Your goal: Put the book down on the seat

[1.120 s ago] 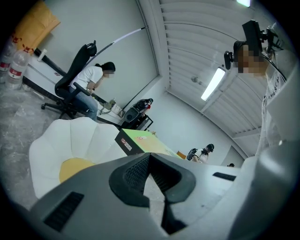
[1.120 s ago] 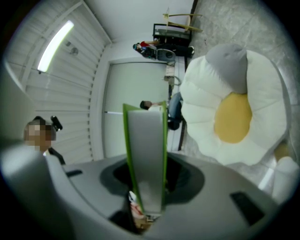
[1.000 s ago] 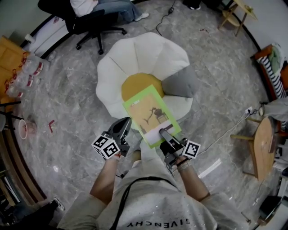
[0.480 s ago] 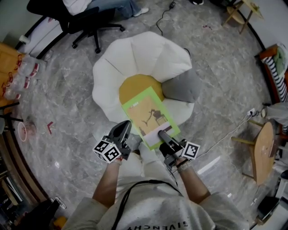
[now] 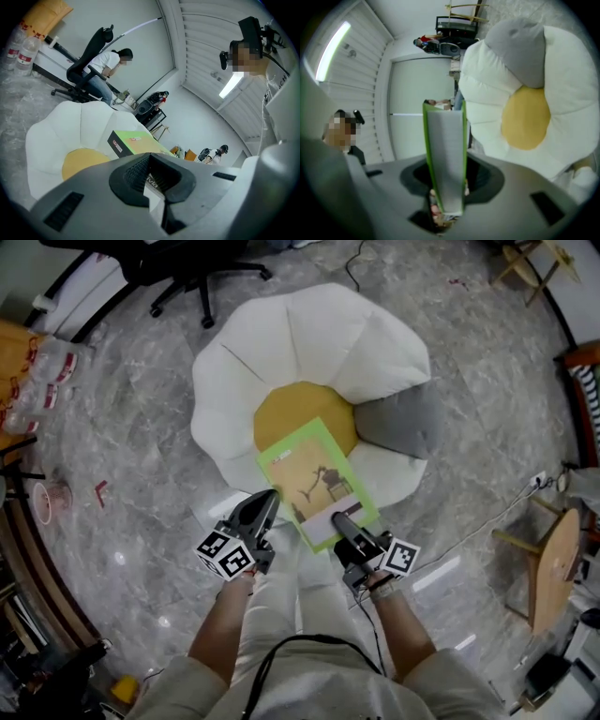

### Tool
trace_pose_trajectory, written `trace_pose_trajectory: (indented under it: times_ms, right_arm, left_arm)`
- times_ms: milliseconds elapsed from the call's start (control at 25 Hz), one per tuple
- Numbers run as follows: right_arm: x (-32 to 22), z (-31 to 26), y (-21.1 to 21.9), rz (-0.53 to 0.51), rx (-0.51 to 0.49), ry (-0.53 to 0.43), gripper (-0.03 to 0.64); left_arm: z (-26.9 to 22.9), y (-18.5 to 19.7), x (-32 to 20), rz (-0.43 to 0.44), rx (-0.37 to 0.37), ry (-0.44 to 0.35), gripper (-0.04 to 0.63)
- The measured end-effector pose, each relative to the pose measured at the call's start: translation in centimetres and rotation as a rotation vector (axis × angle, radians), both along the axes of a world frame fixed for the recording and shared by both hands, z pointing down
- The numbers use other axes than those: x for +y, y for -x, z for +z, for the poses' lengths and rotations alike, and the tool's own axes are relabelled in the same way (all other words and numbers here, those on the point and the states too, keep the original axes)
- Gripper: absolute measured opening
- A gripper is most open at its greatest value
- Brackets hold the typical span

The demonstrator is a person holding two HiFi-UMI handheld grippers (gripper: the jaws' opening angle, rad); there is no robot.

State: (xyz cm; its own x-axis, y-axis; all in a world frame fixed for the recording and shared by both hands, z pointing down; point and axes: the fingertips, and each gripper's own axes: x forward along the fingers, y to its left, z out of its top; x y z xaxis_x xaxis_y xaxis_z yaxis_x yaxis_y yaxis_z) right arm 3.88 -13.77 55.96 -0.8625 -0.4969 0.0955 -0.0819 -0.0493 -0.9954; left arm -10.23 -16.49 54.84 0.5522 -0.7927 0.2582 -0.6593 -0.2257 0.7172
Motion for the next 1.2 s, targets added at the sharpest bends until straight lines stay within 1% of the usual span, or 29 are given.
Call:
trace_pose_trajectory:
  times_ms: [200, 360, 520, 640, 800, 920, 1200]
  right_arm:
    - [0.5, 2.9, 0.0, 0.020, 0.038, 0.021, 0.153]
    - [-0.3, 5.9, 0.3, 0.054, 0.052, 0.040, 0.153]
    - [-1.1, 8.3, 0.9, 0.063, 0.070, 0.054, 0.153]
    - [-1.3, 9.4, 1.0, 0.076, 0.076, 0.051, 0.153]
    - [-1.4, 11.1, 1.2, 0.090, 0.085, 0.043, 0.153]
    - [-1.6, 12.4, 1.4, 0.095, 0.088, 0.039, 0.153]
    - [-1.1, 15.3, 2.3, 0.096, 0.111, 0.054, 0.153]
  left_arm:
    - [3.8, -0.1, 0.2, 0.013, 0.016, 0.015, 0.023]
    - [6.7, 0.1, -1.3, 0.046, 0.012, 0.018, 0.023]
    - [9.6, 0.6, -2.2, 0.055, 0.031, 0.026, 0.023]
    - [11.0, 0.6, -2.4, 0.067, 0.042, 0.027, 0.023]
    - [12.6, 0.7, -2.7, 0.062, 0.055, 0.028, 0.023]
    - [13.9, 0.8, -2.9, 0.054, 0.052, 0.034, 0.023]
    - [16.4, 0.3, -2.5, 0.074, 0.057, 0.054, 0.023]
